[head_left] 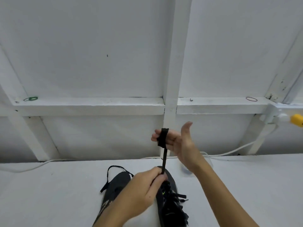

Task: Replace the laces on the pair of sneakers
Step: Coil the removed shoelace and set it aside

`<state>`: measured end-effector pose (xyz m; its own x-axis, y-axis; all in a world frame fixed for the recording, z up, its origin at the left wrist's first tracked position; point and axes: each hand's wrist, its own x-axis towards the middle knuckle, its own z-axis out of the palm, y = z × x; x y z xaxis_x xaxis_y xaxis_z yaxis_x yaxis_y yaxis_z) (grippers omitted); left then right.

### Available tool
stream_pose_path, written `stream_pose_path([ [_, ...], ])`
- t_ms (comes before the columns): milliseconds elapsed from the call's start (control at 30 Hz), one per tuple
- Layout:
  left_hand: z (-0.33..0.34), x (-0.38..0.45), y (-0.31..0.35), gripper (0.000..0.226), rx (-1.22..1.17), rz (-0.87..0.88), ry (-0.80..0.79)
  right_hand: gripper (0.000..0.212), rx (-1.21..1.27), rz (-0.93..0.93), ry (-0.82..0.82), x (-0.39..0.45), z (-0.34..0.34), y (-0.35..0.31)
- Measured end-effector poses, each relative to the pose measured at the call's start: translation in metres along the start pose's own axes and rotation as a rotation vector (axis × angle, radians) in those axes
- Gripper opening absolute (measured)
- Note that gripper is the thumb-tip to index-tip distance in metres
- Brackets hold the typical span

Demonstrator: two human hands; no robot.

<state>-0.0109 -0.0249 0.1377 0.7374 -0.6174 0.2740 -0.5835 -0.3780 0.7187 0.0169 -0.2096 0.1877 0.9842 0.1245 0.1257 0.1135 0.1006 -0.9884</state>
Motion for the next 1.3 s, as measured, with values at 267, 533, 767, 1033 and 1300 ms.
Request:
stream_pose_path([
  [267,-0.071,0.047,0.004,0.022,-0.012,-0.020,0.046,0.122,0.045,0.235,-0.303,-0.034,0.020,0.024],
  [533,-0.011,0.021,-0.015,0.026,0.027,-0.130,-0.091,0.120,0.333,0.041,-0.032,-0.015,0.006,0.004],
  [767,-0.062,0.044,0.011,0.024,0.284,0.001,-0.136,0.126,-0.064,0.242,-0.157,-0.019,0.008,0.041],
  [1033,-0.037,0.057,-0.027,0.026,-0.398,-0.186,0.113,0.122,0.317,0.123,-0.155,-0.017,0.021,0.005],
  [1300,-0.047,0.034,0.006,0.028,0.310,-0.051,-0.222,0.124,-0.163,0.171,-0.025,0.003,0.005,0.018],
])
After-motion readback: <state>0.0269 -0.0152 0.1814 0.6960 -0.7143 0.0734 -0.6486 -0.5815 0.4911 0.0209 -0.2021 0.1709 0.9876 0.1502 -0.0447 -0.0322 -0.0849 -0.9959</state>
